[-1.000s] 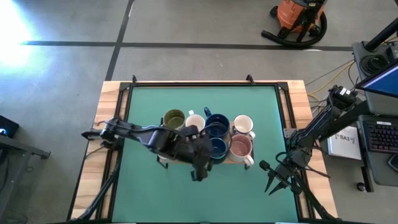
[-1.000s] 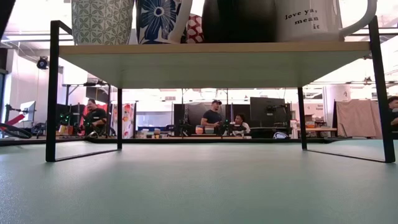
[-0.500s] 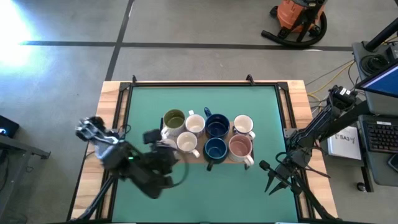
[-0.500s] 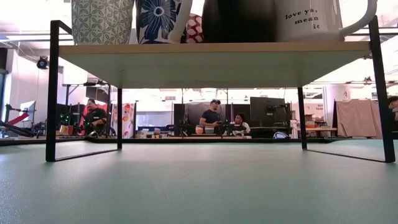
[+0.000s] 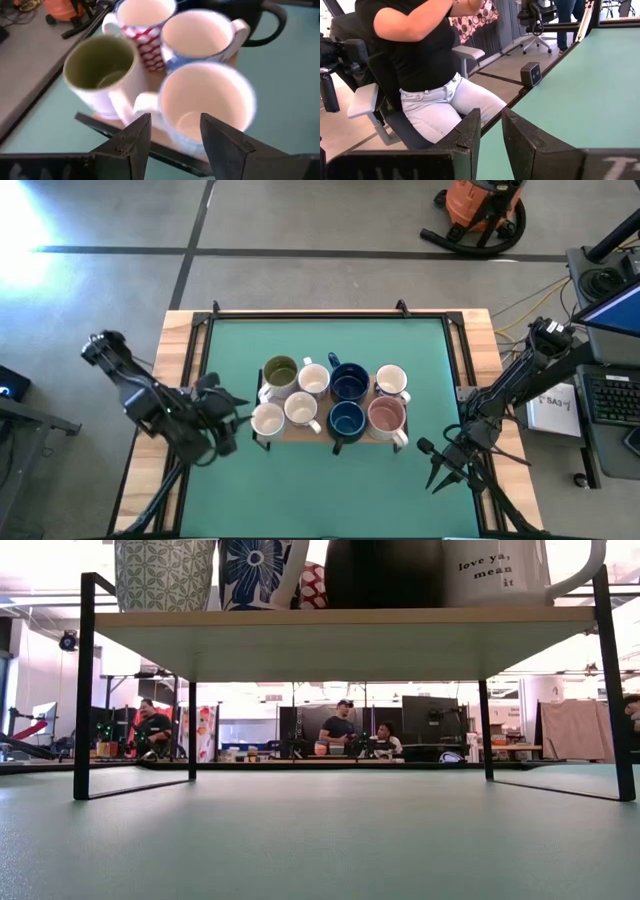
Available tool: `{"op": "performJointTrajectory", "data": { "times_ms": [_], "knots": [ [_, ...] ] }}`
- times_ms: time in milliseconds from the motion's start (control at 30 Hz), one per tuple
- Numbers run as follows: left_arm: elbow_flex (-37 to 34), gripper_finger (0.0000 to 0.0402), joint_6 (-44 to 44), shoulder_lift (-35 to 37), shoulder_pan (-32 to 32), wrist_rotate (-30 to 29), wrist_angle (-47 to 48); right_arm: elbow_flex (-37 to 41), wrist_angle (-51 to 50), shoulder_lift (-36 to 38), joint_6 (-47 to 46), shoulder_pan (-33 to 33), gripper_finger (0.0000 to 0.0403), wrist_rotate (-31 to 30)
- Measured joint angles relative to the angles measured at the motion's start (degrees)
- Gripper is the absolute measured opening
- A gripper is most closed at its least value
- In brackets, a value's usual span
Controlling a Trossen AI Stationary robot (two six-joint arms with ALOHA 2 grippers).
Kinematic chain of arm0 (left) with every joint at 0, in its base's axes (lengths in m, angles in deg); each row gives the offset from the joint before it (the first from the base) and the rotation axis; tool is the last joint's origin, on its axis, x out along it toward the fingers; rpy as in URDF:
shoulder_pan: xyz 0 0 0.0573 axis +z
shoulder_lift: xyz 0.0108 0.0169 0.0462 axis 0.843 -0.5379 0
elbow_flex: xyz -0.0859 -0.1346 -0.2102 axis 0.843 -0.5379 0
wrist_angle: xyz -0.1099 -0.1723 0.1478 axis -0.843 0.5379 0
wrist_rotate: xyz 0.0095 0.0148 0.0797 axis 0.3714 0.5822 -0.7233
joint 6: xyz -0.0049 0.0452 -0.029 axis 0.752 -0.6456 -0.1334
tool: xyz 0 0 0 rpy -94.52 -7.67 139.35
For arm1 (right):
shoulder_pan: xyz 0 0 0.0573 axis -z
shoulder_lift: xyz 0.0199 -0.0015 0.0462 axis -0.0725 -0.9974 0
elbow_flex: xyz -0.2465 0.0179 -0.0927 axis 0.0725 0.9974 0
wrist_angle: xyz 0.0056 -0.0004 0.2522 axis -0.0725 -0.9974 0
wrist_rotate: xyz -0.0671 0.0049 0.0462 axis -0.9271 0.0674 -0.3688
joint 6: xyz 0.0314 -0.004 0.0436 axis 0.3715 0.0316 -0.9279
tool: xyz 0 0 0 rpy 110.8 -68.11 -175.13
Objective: Place coffee mugs
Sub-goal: Return to Home Position
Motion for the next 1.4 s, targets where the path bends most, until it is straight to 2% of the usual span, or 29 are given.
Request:
{"op": "performJointTrajectory", "data": {
  "times_ms": [267, 467, 633, 867, 1000, 1133, 1200, 1400],
  "knots": [
    [-24.4, 0.0145, -1.27, 20.5, -0.34, 0.08, -16.88, 0.0, -0.02, 0.01, -0.03, 0.02, 0.0068, -0.01],
    [-35.5, 0.0118, -6.26, 34.62, -1.8, 4.18, -24.12, 0.0, -0.02, 0.0, 0.0, 0.01, 0.0068, 0.0],
    [-42.88, 0.0096, -8.87, 44.41, -1.89, 5.26, -29.66, 0.0, -0.01, 0.0, -0.01, 0.01, 0.0068, -0.02],
    [-52.88, 0.0064, -21.41, 53.54, -1.89, 4.29, -43.9, 0.0, 0.0, 0.0, -0.02, 0.0, 0.0068, 0.0],
    [-56.45, 0.0042, -24.68, 59.14, -1.87, 2.78, -46.18, 0.0, 0.0, 0.02, 0.0, 0.02, 0.0068, 0.0],
    [-61.73, 0.0029, -27.27, 63.05, -1.89, 8.23, -50.69, 0.0, -0.02, 0.0, 0.0, 0.02, 0.0068, 0.0],
    [-64.2, 0.0023, -30.12, 64.51, -1.89, 8.89, -54.7, 0.0, -0.02, 0.02, -0.04, 0.0, 0.0068, 0.0],
    [-70.16, 0.0006, -43.17, 68.76, -1.81, 12.75, -68.41, 0.0, 0.0, 0.01, -0.03, 0.0, 0.0068, 0.0]
  ]
}}
